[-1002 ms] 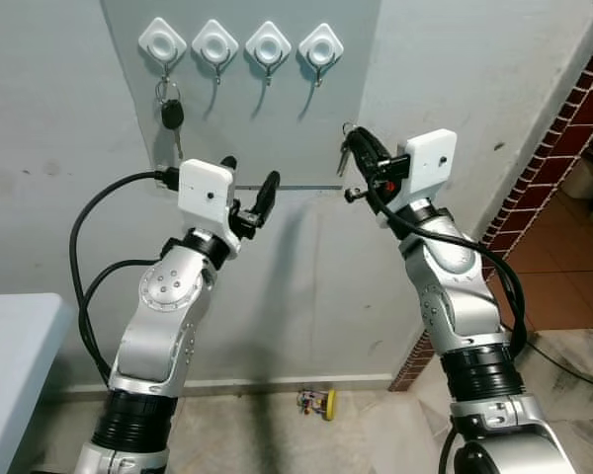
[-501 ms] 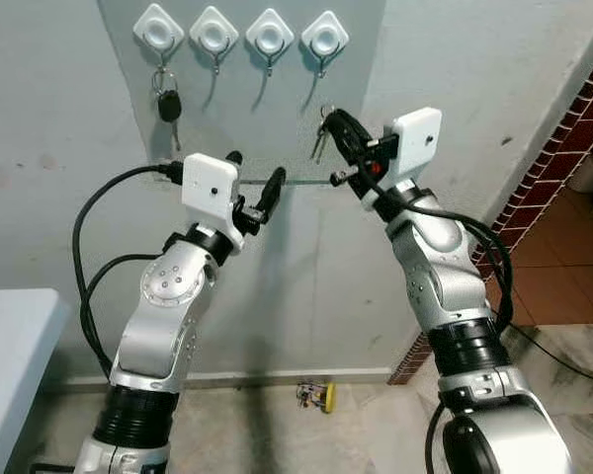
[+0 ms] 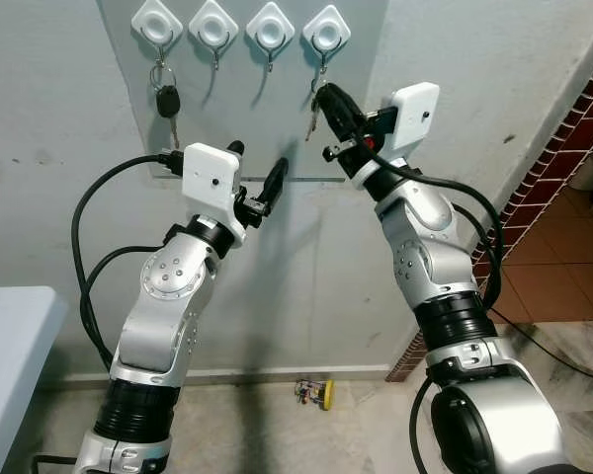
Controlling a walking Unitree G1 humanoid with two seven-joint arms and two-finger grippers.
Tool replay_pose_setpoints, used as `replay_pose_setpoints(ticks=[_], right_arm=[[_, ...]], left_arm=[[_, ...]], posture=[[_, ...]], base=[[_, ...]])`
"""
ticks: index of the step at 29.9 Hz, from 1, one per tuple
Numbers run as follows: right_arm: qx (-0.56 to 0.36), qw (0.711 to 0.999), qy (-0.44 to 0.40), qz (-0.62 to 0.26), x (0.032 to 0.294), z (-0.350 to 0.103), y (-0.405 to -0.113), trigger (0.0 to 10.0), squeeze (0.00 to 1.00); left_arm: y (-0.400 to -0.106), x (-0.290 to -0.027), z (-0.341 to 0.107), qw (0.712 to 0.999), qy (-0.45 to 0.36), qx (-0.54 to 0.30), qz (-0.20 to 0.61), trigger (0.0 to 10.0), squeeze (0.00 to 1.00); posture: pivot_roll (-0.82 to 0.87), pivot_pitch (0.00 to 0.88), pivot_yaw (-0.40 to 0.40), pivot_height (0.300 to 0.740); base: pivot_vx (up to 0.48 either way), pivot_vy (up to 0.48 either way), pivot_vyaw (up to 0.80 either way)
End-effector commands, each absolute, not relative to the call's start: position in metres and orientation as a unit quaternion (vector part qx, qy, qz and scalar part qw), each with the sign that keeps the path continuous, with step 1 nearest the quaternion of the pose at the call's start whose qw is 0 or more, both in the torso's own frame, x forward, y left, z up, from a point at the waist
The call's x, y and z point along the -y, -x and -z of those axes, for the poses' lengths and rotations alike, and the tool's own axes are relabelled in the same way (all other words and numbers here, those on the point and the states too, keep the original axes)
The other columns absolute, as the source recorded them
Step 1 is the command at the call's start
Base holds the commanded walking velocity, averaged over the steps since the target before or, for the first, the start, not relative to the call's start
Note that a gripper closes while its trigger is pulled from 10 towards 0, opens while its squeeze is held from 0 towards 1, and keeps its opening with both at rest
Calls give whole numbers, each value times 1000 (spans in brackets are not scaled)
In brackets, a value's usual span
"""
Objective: Hang keys on a hook
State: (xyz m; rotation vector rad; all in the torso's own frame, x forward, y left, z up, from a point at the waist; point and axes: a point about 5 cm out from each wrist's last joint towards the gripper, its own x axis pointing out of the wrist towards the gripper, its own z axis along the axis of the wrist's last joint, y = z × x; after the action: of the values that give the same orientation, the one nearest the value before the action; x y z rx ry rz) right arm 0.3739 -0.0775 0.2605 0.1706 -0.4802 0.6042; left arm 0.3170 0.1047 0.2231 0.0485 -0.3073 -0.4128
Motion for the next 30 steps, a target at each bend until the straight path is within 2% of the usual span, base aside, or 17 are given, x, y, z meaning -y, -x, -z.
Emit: replay_pose_setpoints(ticks=[1, 7, 12, 30], right_arm=[[250, 919, -93, -291, 79, -270, -376, 10000, 0], [253, 918, -96, -291, 79, -271, -378, 10000, 0], [256, 915, -129, -284, 82, -276, -380, 10000, 0], [258, 911, -134, -291, 79, -280, -383, 10000, 0]], left_arm=[[-315, -102, -233, 962, -29, 169, 215, 10000, 0], [-315, -102, -233, 962, -29, 168, 215, 10000, 0], [-315, -98, -234, 960, -29, 169, 220, 10000, 0], [-315, -99, -235, 961, -27, 170, 218, 10000, 0]], posture=[[-75, 86, -22, 740], [-75, 84, -21, 740], [-76, 81, -19, 740], [-69, 88, -23, 740]], base=[[0, 0, 0], [0, 0, 0], [0, 0, 0], [0, 0, 0]])
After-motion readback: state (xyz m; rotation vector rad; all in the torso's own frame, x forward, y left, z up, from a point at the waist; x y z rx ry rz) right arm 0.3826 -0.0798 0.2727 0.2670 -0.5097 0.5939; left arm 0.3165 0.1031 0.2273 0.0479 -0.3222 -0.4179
